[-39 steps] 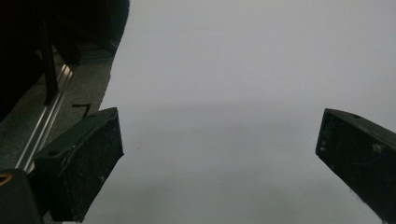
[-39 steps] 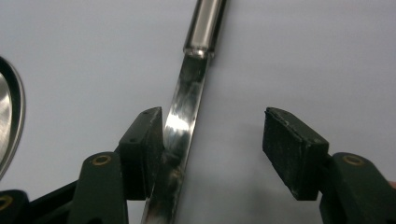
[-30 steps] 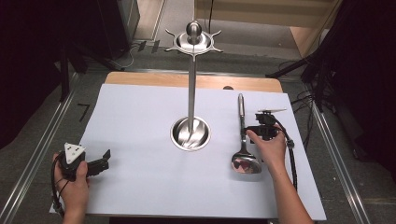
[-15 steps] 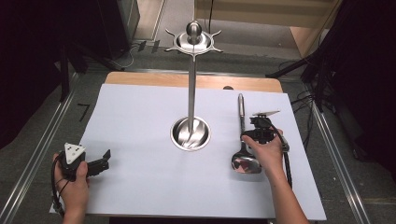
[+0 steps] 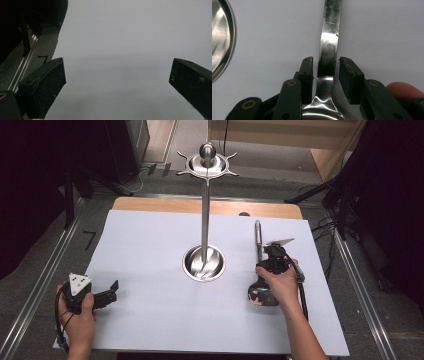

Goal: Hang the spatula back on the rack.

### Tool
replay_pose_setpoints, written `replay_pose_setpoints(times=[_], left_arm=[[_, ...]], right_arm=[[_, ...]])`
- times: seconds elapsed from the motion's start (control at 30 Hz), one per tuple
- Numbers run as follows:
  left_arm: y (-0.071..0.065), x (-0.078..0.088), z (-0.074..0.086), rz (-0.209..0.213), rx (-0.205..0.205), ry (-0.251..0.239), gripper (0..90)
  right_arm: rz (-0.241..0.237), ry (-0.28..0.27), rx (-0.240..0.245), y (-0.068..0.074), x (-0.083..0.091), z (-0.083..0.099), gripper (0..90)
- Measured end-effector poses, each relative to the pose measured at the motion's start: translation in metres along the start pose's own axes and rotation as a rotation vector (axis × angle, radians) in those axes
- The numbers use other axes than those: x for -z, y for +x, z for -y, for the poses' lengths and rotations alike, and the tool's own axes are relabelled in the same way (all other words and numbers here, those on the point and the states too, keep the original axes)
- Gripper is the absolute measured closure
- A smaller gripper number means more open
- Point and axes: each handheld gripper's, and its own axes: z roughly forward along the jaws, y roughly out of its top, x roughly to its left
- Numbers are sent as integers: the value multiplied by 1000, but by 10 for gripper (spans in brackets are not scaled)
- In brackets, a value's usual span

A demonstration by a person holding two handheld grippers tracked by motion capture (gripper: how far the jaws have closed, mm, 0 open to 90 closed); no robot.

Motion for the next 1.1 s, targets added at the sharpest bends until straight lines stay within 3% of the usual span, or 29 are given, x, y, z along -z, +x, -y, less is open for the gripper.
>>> replay_pose_setpoints(times=[0.2, 0.4, 0.67, 0.87, 1.1], left_arm=[[0, 0, 0, 1, -2, 1, 13], [-1, 0, 0, -3, -7, 3, 13], [-1, 0, 0, -1, -4, 2, 13], [-1, 0, 0, -3, -6, 3, 13], [0, 0, 0, 2, -5, 2, 13]], right_arm=[[41, 9, -15, 5, -5, 0, 740], [77, 7, -21, 10, -8, -1, 753], [81, 55, -29, 10, -9, -8, 759], [113, 96, -25, 14, -10, -13, 760], [98, 80, -31, 12, -9, -12, 765]])
